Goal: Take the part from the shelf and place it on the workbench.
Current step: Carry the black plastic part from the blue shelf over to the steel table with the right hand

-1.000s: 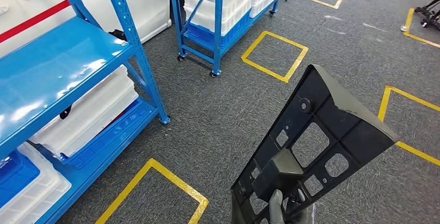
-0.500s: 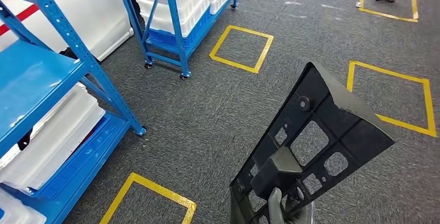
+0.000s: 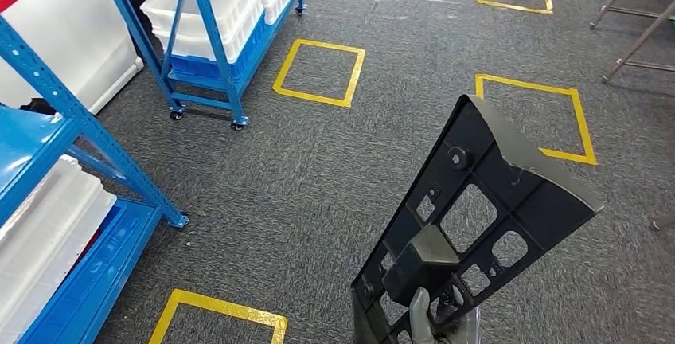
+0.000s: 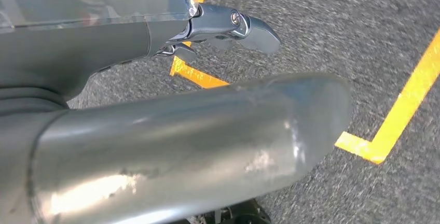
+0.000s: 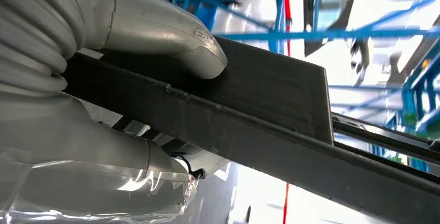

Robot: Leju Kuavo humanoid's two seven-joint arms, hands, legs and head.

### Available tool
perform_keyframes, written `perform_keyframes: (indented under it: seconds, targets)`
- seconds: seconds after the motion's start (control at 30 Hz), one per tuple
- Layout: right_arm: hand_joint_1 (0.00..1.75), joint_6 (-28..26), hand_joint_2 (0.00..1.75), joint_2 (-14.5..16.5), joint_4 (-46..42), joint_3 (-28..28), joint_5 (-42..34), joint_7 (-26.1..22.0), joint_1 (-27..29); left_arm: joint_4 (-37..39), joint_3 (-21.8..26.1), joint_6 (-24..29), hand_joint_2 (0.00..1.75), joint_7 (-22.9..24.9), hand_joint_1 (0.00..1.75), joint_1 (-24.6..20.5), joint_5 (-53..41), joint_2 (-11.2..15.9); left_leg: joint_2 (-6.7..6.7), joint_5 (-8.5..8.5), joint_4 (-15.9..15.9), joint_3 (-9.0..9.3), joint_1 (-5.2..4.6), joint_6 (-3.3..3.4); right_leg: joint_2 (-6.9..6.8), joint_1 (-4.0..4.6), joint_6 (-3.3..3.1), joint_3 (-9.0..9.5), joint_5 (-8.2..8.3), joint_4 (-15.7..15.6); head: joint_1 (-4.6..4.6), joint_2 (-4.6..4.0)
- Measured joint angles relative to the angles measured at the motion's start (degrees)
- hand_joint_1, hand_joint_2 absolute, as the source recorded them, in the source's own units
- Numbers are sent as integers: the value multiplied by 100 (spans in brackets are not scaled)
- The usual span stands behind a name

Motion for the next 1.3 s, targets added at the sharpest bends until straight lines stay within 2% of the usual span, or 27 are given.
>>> perform_keyframes:
  seconds: [0.03, 0.07, 0.13, 0.17, 0.2, 0.27, 0.33, 0.4, 0.43, 0.47, 0.5, 0.53, 0.57, 0.63, 0.7, 0.77, 0.8, 0.83, 0.9, 0.97, 1.0, 1.03, 1.07, 1.13, 1.2, 1.27, 1.3]
  targets:
    - [175, 0, 175, 0, 3, -4, 1, 0, 1, 0, 0, 1, 0, 0, 0, -5, -1, -1, 72, -11, 1, 10, -5, -5, -29, 0, -7, 132, 156, -228, 1, 0]
    - [175, 0, 175, 0, 5, -8, 4, 0, 2, 0, 0, 1, 0, 1, 0, -12, -2, -2, 140, -24, 1, 28, -9, -15, -103, 9, -30, 366, 354, -638, 1, 1]
    - [175, 0, 175, 1, 1, -11, 13, 0, 0, 5, 0, 1, 0, 1, 0, -21, -5, -5, 251, -55, -1, 66, -26, -53, -303, 64, -112, 770, 588, -1367, -4, 1]
    - [175, -1, 175, 3, -8, -13, 16, 0, 4, 9, 0, 3, 0, -1, 0, -27, -11, -6, 297, -67, -1, 81, -30, -78, -363, 94, -150, 862, 619, -1549, -7, 1]
    - [175, -4, 175, 6, -25, -16, 11, 0, 18, 15, -1, 8, 0, -5, 0, -36, -26, -9, 342, -75, -7, 93, -32, -104, -362, 118, -178, 864, 604, -1583, -10, 1]
    - [175, -6, 175, 13, -102, -32, -16, 0, 99, 25, -10, 33, 0, -24, 0, -63, -73, -26, 377, -101, -11, 128, -28, -159, -247, 105, -222, 872, 639, -1640, -13, 1]
    - [175, 23, 175, 19, -233, -58, -63, 0, 216, 30, -29, 81, 0, -49, 0, -72, -118, -51, 157, -276, 194, 72, -18, -202, -143, 55, -279, 919, 680, -1722, -21, 1]
    - [175, 113, 175, 32, -354, -99, -110, 0, 315, 34, -40, 144, 0, -67, 0, -54, -148, -76, -120, -635, 841, -210, 7, -229, -29, 31, -315, 939, 698, -1750, -38, 0]
    - [175, 191, 175, 46, -399, -133, -130, 0, 360, 35, -42, 181, 0, -71, 0, -43, -160, -96, -171, -787, 1220, -388, 18, -242, 41, 32, -323, 936, 700, -1744, -45, 0]
    - [175, 296, 175, 67, -442, -183, -145, 0, 407, 38, -43, 219, 0, -72, 0, -34, -167, -117, -189, -851, 1492, -524, 29, -257, 121, 33, -323, 935, 698, -1736, -48, 0]
    - [175, 420, 175, 96, -483, -247, -156, 0, 451, 39, -43, 259, 0, -70, 0, -31, -171, -139, -196, -797, 1565, -577, 42, -272, 208, 30, -319, 935, 694, -1721, -48, 0]
    - [175, 547, 175, 130, -517, -315, -156, 0, 483, 40, -44, 295, 0, -69, 0, -32, -171, -157, -208, -630, 1405, -523, 60, -284, 296, 24, -307, 935, 686, -1698, -49, 0]
    - [175, 669, 175, 169, -549, -380, -154, 0, 503, 41, -44, 323, 0, -68, 0, -36, -169, -170, -261, -396, 1065, -388, 85, -297, 383, 14, -285, 932, 670, -1663, -49, 0]
    - [175, 845, 175, 242, -602, -480, -137, 0, 515, 45, -44, 358, 0, -67, 0, -46, -157, -197, -537, -123, 411, -123, 132, -310, 545, 5, -216, 886, 631, -1562, -51, 1]
    - [175, 940, 175, 296, -644, -549, -109, 0, 514, 50, -43, 372, 0, -68, 0, -60, -132, -225, -708, -114, 183, -43, 127, -277, 679, -8, -130, 815, 627, -1502, -52, 1]
    - [175, 991, 175, 328, -670, -608, -91, 0, 520, 50, -42, 389, 0, -70, 0, -82, -116, -243, -593, -83, 151, -34, 104, -197, 769, -36, -55, 769, 657, -1507, -54, 1]
    - [175, 1008, 175, 335, -677, -635, -89, 0, 525, 50, -42, 399, 0, -72, 0, -95, -115, -249, -525, -60, 133, -26, 101, -154, 682, -36, -29, 742, 635, -1471, -45, 1]
    - [175, 1020, 175, 340, -682, -660, -87, 0, 525, 50, -42, 409, 0, -75, 0, -102, -114, -255, -449, -38, 108, -25, 101, -111, 523, -28, -10, 676, 552, -1345, -21, 0]
    - [175, 1041, 175, 344, -691, -695, -85, 0, 510, 50, -42, 422, 0, -81, 0, -100, -114, -262, -289, -18, 80, -37, 79, -57, 143, -14, 19, 394, 215, -758, 23, 0]
    - [175, 1072, 175, 345, -689, -729, -85, 0, 494, 50, -42, 433, 0, -84, 0, -87, -108, -267, -113, -23, 79, -52, 48, -37, 24, -22, 36, 71, -65, -89, 34, 0]
    - [175, 1094, 175, 345, -684, -751, -85, 0, 492, 50, -42, 439, 0, -86, 0, -88, -101, -271, -26, -27, 79, -54, 36, -33, 9, -23, 33, 26, -61, 22, 34, 1]
    - [175, 1116, 175, 345, -678, -772, -85, 0, 488, 50, -42, 446, 0, -87, 0, -97, -92, -278, 54, -33, 79, -49, 27, -32, -8, -21, 19, 92, 43, -82, 34, 1]
    - [175, 1132, 175, 345, -673, -787, -85, 0, 481, 50, -42, 454, 0, -89, 0, -110, -83, -290, 123, -41, 79, -38, 20, -33, -52, -9, -6, 266, 216, -387, 35, 2]
    - [175, 1145, 175, 346, -666, -798, -83, 0, 455, 50, -42, 463, 0, -91, 0, -133, -70, -322, 240, -65, 81, -5, 4, -57, -343, 64, -93, 699, 499, -1170, 34, 2]
    - [175, 1145, 175, 350, -662, -800, -75, 0, 418, 50, -42, 467, 0, -95, 0, -145, -64, -347, 347, -89, 81, 22, -7, -99, -539, 147, -170, 886, 565, -1554, 38, 1]
    - [175, 1138, 175, 352, -660, -806, -61, 0, 400, 50, -42, 471, 0, -102, 0, -157, -47, -363, 468, -103, 58, 59, -13, -148, -424, 167, -210, 875, 574, -1595, 45, 0]
    - [175, 1128, 175, 356, -659, -812, -49, 0, 400, 50, -40, 475, 0, -112, 0, -165, -27, -370, 468, -124, 63, 79, -8, -176, -357, 145, -228, 893, 599, -1633, 43, 0]
